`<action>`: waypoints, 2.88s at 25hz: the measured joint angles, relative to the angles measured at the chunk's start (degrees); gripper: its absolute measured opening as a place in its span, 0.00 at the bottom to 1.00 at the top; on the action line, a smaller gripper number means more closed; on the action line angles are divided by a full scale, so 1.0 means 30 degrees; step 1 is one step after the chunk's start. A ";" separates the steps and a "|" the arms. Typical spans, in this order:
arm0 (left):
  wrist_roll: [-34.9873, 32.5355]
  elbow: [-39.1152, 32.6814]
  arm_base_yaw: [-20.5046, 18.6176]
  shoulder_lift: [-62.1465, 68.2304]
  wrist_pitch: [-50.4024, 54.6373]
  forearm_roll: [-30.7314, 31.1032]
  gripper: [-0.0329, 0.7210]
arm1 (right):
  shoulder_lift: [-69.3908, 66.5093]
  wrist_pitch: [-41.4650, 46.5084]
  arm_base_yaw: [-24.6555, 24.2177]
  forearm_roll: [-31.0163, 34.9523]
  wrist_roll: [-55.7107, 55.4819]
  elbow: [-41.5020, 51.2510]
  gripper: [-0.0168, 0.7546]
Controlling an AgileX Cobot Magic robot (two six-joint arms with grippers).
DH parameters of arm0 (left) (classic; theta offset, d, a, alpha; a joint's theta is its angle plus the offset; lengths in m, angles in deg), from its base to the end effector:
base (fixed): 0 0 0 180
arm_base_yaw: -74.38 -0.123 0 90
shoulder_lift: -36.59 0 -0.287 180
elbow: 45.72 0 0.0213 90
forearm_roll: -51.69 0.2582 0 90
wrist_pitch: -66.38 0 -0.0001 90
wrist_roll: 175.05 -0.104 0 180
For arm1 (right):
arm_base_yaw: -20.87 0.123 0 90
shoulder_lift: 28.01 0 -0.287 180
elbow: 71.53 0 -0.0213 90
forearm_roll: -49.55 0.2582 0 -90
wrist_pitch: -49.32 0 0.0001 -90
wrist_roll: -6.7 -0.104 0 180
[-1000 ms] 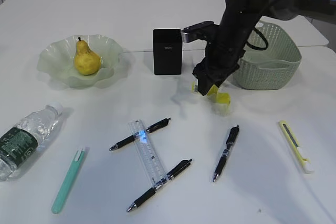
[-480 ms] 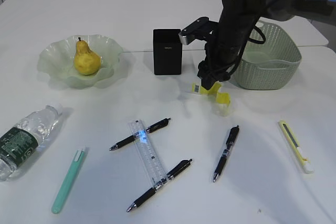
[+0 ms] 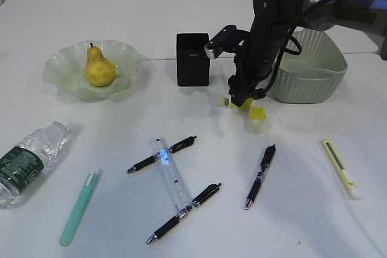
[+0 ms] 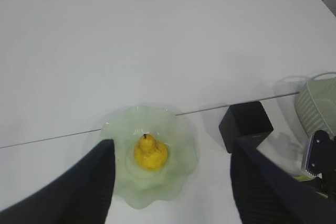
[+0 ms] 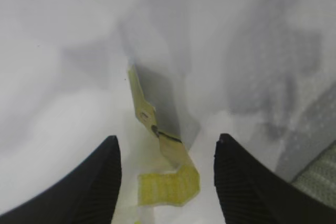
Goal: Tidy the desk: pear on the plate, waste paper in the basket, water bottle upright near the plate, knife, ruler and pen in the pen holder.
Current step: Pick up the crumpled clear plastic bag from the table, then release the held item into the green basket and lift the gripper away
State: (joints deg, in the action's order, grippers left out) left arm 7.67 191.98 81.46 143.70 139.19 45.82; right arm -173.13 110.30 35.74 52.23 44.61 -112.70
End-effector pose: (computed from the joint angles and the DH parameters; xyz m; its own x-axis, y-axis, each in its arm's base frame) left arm 0.3503 -0.0537 0.5263 -0.5422 -0.0107 -0.8402 0.1631 0.9796 -0.1177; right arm 0.4997 0.1371 0.1452 -0.5900 -0.7732 -0.2326 -0.7706 0.6252 -0.1236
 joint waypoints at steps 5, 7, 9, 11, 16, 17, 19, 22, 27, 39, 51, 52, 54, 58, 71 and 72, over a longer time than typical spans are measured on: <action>0.0000 0.0000 0.0000 0.0000 0.0000 0.0000 0.68 | -0.0269 -0.0400 0.0000 0.0000 0.0341 0.0000 0.60; 0.0000 0.0000 0.0000 0.0000 0.0000 0.0000 0.68 | -0.0440 -0.0471 0.0000 0.0000 0.0383 0.0000 0.60; 0.0000 0.0000 0.0000 0.0000 0.0000 0.0000 0.68 | -0.0660 -0.0476 0.0000 0.0000 0.0411 -0.0030 0.60; 0.0000 0.0000 0.0000 0.0000 0.0000 0.0000 0.68 | -0.0965 -0.0511 0.0000 0.0000 0.0427 -0.0030 0.60; 0.0000 0.0000 0.0000 0.0000 0.0000 0.0000 0.68 | -0.1180 -0.0579 0.0000 0.0000 0.0456 -0.0043 0.57; 0.0000 0.0000 0.0000 0.0000 0.0000 0.0000 0.68 | -0.1180 -0.0579 0.0000 0.0000 0.0456 -0.0043 0.54; 0.0000 0.0000 0.0000 0.0000 0.0000 0.0000 0.68 | -0.1180 -0.0579 0.0000 0.0000 0.0456 -0.0043 0.44; 0.0000 0.0000 0.0000 0.0000 0.0000 0.0000 0.68 | -0.1180 -0.0579 0.0000 0.0000 0.0456 -0.0043 0.25; 0.0000 0.0000 0.0000 0.0000 0.0000 0.0000 0.68 | -0.1180 -0.0264 0.0000 0.0249 0.0420 -0.0043 0.04; 0.0000 0.0000 0.0000 0.0033 0.0000 -0.0081 0.67 | -0.1375 0.3003 0.0000 0.0865 -0.3811 -0.4963 0.04; 0.0000 0.0000 0.0000 0.0033 0.0000 -0.0592 0.66 | 0.0640 0.3401 -0.0389 -0.2948 -0.8944 -0.7665 0.04; 0.0000 0.0000 0.0000 0.0033 0.0000 -0.0592 0.66 | 0.0679 0.3438 -0.0576 -0.3075 -0.9367 -0.7665 0.04; 0.0000 0.0000 0.0000 0.0033 0.0000 -0.0592 0.66 | 0.0679 0.3509 -0.1173 -0.3338 -1.0317 -0.7665 0.04; 0.0000 0.0000 0.0000 0.0033 0.0000 -0.0632 0.66 | 0.0679 0.3552 -0.2470 -0.3988 -1.1720 -0.7665 0.04; 0.0000 0.0000 0.0000 0.0291 0.0000 -0.0872 0.66 | 0.0041 0.3574 -0.4001 -0.4042 -1.2637 -0.7665 0.04; 0.0000 0.0000 0.0000 0.0291 0.0000 -0.0872 0.66 | -0.0040 0.3574 -0.4001 -0.4051 -1.2637 -0.7665 0.04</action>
State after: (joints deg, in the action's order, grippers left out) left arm 7.67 191.98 81.46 144.57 139.19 43.21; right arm -173.25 121.02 23.74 40.07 6.70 -135.69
